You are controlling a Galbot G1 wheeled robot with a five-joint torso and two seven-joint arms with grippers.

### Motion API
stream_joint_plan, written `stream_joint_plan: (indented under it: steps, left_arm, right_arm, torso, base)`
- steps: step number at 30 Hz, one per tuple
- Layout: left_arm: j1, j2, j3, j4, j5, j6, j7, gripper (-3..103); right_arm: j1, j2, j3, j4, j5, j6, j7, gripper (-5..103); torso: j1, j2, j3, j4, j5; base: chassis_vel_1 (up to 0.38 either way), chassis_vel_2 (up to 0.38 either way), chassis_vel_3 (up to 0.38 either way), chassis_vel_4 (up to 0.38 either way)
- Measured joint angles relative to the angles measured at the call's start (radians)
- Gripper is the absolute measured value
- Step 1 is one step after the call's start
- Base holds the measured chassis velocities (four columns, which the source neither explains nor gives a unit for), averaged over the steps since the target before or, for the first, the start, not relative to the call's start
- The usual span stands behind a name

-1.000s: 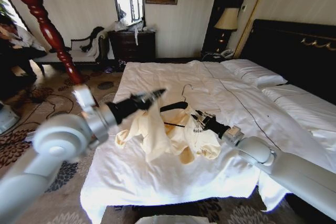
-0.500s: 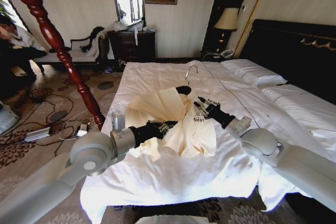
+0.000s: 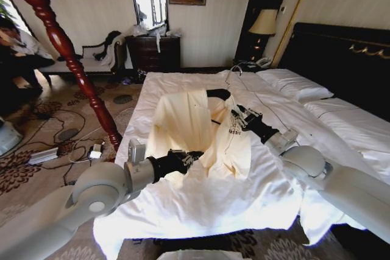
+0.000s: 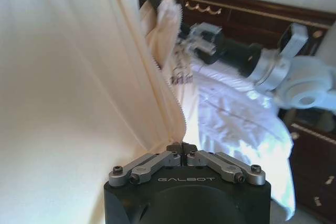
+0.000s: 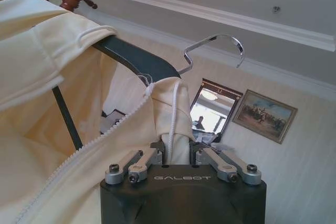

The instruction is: Pick up the clothes from the bed and hang them on the clothes hanger.

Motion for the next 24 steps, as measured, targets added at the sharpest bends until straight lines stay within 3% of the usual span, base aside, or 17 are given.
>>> stream_joint_plan:
  steps: [11, 15, 20, 24]
  left_arm:
    - [0.078, -0.03, -0.022, 0.0, 0.071, -0.018, -0.003, 0]
    - [0.031, -0.066, 0.018, 0.0, 0.075, -0.031, 0.053, 0]
    - [0.024, -0.078, 0.056, 0.022, 0.112, -0.032, 0.069, 0]
    - [0.018, -0.105, 0.153, 0.091, 0.234, -0.022, 0.077, 0]
  right_arm:
    - [0.045, -0.013, 0.004, 0.017, 0.027, 0.012, 0.013, 22]
    - [0.072, -0.013, -0.016, 0.016, -0.005, -0.002, 0.056, 22]
    - [0.074, -0.012, -0.022, 0.001, -0.051, -0.023, 0.077, 22]
    - [0.057, -0.013, -0.021, -0.021, -0.133, -0.053, 0.114, 22]
  torso:
    - [0.0, 0.0, 0.0, 0.0002, -0.0002]
    - [0.0, 0.0, 0.0, -0.0001, 0.0001]
    - [0.0, 0.0, 0.0, 0.0, 0.0001]
    - [0.0, 0.0, 0.0, 0.0, 0.0001]
  base:
    - [0.0, 0.0, 0.0, 0.0]
    - [0.0, 0.0, 0.0, 0.0]
    - [0.0, 0.0, 0.0, 0.0]
    - [0.0, 0.0, 0.0, 0.0]
